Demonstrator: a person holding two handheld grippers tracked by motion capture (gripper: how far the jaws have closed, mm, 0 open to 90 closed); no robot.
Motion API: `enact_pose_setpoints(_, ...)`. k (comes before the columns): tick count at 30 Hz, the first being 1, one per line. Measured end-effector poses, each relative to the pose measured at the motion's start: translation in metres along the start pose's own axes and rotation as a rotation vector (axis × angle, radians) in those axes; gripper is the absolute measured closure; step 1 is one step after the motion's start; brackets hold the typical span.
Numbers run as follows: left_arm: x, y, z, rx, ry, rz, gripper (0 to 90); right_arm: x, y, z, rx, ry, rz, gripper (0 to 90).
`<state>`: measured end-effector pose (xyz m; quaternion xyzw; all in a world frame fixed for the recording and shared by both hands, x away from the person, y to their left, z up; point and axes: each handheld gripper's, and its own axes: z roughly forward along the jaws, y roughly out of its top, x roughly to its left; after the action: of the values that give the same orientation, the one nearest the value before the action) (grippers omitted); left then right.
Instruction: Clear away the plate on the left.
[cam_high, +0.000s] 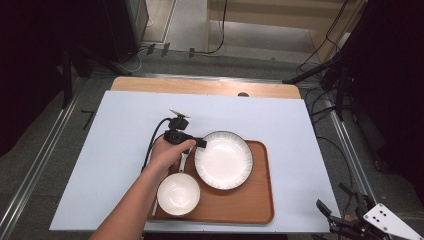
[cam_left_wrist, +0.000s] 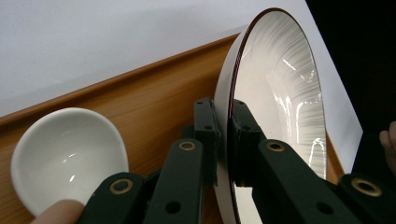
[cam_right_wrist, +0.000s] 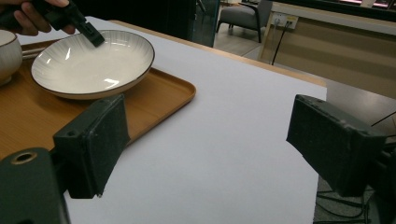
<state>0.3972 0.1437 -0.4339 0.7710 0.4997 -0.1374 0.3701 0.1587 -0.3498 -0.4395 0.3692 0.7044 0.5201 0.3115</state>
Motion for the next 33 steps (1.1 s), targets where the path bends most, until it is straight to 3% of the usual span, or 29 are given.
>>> enact_pose_setpoints(2, -0.001, 0.000, 0.000, 0.003, -0.002, 0.012, 84.0, 0.000, 0.000, 0.000, -0.001, 0.001, 0.000, 13.2)
enact_pose_setpoints(8, -0.003, -0.002, 0.000, 0.008, 0.047, 0.064, 83.2, 0.000, 0.000, 0.002, 0.000, 0.006, -0.004, 13.2)
enact_pose_setpoints(12, -0.006, -0.003, 0.004, 0.024, 0.110, 0.123, 74.4, 0.001, 0.001, 0.002, 0.000, 0.008, -0.007, 13.2)
enact_pose_setpoints(14, -0.007, -0.004, 0.004, 0.024, 0.115, 0.140, 71.1, 0.000, 0.001, 0.003, -0.001, 0.007, -0.003, 13.2)
enact_pose_setpoints(19, -0.005, -0.004, 0.002, 0.006, 0.117, 0.124, 62.5, 0.002, 0.001, 0.003, 0.002, 0.010, -0.006, 13.2)
enact_pose_setpoints(21, -0.005, -0.004, 0.002, 0.005, 0.138, 0.137, 66.6, 0.002, 0.001, 0.004, 0.004, 0.010, -0.008, 13.2)
enact_pose_setpoints(26, -0.004, -0.005, 0.003, -0.006, 0.125, 0.131, 70.8, 0.002, 0.001, 0.005, 0.005, 0.013, -0.006, 13.2)
enact_pose_setpoints(33, -0.002, -0.008, -0.011, -0.086, 0.078, 0.118, 54.4, 0.002, 0.001, 0.006, 0.005, 0.016, -0.007, 13.2)
